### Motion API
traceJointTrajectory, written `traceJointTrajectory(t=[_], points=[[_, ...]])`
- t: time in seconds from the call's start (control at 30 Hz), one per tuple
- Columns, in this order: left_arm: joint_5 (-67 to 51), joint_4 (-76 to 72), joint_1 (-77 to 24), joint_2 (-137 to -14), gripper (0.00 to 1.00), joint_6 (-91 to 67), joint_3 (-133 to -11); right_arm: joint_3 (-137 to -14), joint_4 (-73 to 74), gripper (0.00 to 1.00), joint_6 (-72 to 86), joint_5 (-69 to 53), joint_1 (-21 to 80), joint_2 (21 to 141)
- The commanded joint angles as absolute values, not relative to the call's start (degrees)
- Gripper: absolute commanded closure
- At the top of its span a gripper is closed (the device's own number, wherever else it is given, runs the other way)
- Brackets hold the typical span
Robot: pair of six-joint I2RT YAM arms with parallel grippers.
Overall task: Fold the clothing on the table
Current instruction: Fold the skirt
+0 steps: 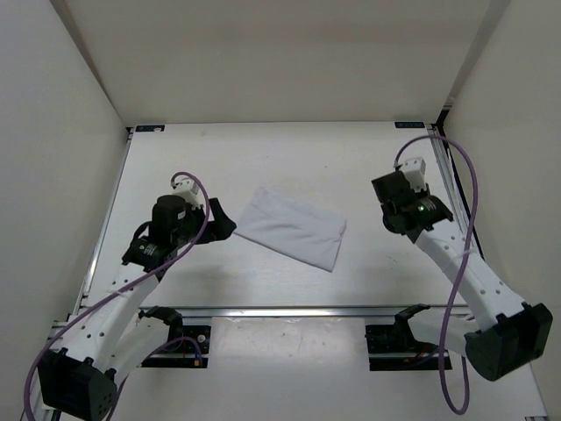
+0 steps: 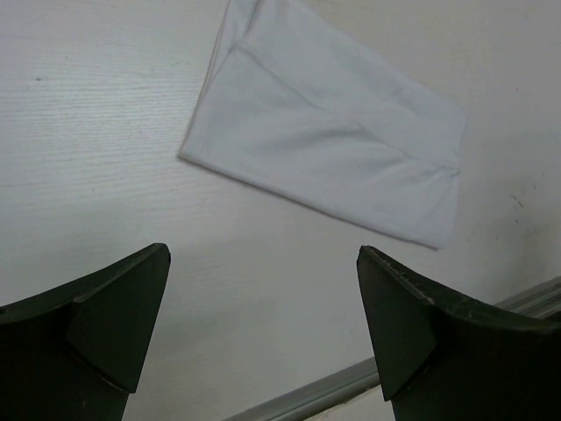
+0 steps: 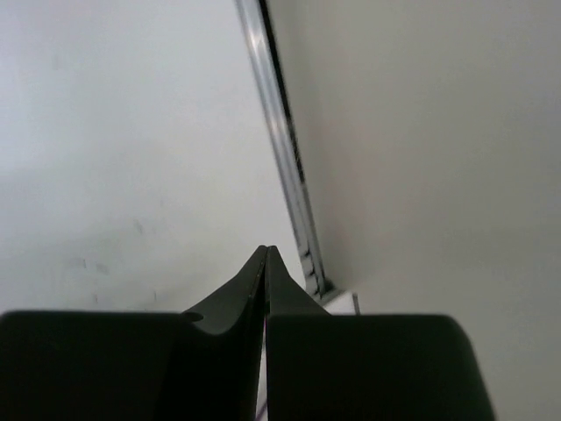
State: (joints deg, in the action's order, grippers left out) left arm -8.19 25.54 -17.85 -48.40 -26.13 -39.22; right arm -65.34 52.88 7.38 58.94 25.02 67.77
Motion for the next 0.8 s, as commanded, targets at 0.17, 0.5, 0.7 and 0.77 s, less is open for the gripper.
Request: traceJointTrajectory(t=[0.17,0.5,0.7,0.77], points=[[-4.9,30.5,-24.6,-50.7,0.02,-28.0,-44.4,-44.5,57.5,1.00,10.7,48.3,28.1,55.8],[5.6,24.9,-33.9,-58.3,0.01,-39.2,-43.5,-51.8,51.6,1.00,14.2,63.3,39.4,63.4],[4.0,21.9,-31.8,-60.6,0.01,-40.0,-45.9,-56.1,49.2,1.00,9.6,43.2,32.6,64.9],[2.6,21.8,-30.4,-61.1,0.01,-41.0,-44.8,-54.7,40.3,1.00,1.7,32.9,28.0,62.5]])
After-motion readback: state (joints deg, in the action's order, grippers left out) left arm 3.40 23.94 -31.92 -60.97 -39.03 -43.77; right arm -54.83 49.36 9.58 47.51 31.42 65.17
